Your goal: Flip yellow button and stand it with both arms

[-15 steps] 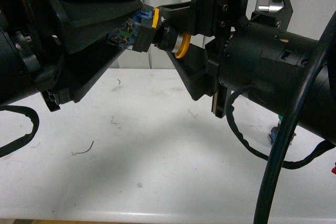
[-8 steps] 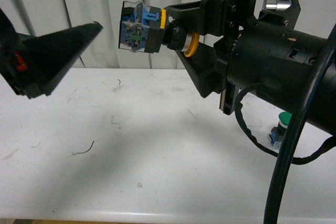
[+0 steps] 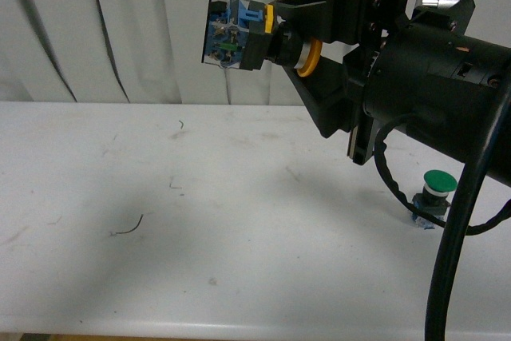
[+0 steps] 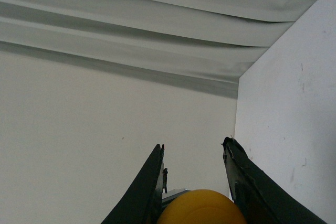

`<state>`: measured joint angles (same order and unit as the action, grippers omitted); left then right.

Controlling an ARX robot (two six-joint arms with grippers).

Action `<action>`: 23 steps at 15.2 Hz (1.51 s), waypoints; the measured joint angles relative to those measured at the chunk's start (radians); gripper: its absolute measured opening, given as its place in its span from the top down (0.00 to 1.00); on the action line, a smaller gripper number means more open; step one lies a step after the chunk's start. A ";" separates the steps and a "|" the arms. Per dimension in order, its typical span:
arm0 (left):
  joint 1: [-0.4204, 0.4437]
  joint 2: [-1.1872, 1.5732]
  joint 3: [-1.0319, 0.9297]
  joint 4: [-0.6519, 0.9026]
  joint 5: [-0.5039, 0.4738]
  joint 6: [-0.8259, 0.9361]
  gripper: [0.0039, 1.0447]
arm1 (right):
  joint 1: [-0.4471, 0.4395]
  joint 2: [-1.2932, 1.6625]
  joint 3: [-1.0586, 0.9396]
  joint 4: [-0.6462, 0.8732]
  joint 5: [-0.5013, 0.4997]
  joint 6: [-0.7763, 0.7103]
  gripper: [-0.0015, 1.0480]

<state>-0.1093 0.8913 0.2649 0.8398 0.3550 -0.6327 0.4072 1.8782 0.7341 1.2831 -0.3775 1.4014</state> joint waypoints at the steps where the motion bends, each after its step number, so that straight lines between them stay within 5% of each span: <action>1: 0.008 -0.109 -0.010 -0.112 -0.036 0.100 0.06 | -0.003 0.000 0.000 0.000 -0.004 0.000 0.69; 3: 0.087 -0.422 -0.013 -0.426 -0.068 0.376 0.06 | -0.009 -0.008 0.000 -0.002 -0.004 0.000 0.69; 4: 0.132 -0.664 0.020 -0.791 -0.170 0.568 0.12 | -0.008 -0.023 0.008 0.000 -0.004 0.000 0.69; 5: 0.108 -0.715 -0.035 -0.906 -0.355 0.612 0.47 | -0.007 -0.023 0.011 0.000 -0.004 0.000 0.69; 6: 0.109 -0.738 -0.069 -0.890 -0.355 0.615 0.65 | 0.000 -0.023 0.011 0.000 0.000 0.000 0.69; 9: 0.109 -0.778 -0.122 -0.869 -0.355 0.615 0.98 | 0.012 -0.024 0.011 0.000 0.005 -0.004 0.69; 23: 0.109 -0.845 -0.211 -0.848 -0.355 0.617 0.99 | 0.012 -0.049 0.005 0.002 0.004 -0.008 0.69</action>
<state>-0.0002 0.0463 0.0536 -0.0082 -0.0002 -0.0154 0.4191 1.8290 0.7395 1.2854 -0.3737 1.3933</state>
